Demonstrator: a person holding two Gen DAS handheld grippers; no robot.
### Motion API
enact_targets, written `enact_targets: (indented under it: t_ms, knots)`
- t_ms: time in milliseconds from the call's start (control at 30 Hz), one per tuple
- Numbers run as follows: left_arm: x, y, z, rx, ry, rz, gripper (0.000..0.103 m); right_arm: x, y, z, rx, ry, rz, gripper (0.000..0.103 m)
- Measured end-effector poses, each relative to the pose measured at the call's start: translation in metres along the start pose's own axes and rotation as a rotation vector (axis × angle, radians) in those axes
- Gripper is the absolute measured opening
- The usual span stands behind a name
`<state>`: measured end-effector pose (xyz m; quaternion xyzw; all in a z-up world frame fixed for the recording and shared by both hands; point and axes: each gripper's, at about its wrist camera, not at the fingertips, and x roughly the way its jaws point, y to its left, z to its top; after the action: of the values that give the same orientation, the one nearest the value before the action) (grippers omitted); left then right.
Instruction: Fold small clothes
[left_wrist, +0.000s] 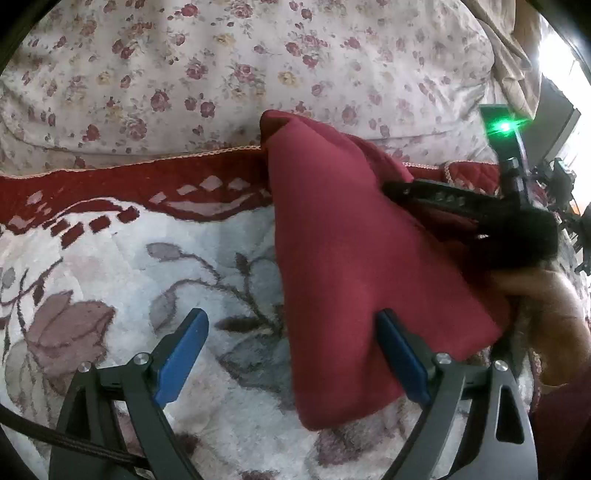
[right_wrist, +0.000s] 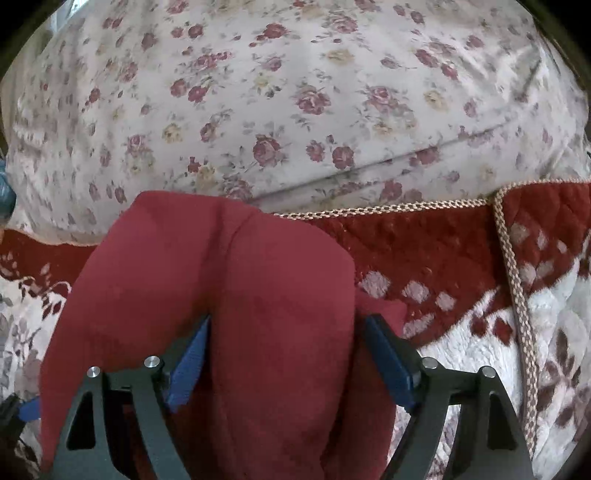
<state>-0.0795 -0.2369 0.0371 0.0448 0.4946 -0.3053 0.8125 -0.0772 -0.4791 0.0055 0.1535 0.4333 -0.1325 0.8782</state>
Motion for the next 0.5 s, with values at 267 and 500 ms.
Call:
enact_targets:
  t_ms: [267,500]
  knots:
    - [-0.002,-0.001,-0.003,0.012,-0.008,0.018,0.091,-0.085,0.017,-0.014,-0.055,-0.023,0.013,0.072]
    - [-0.003,-0.004,-0.008,0.024,-0.021,0.033,0.091,-0.053,0.015,-0.054,-0.113,0.07,-0.011,0.063]
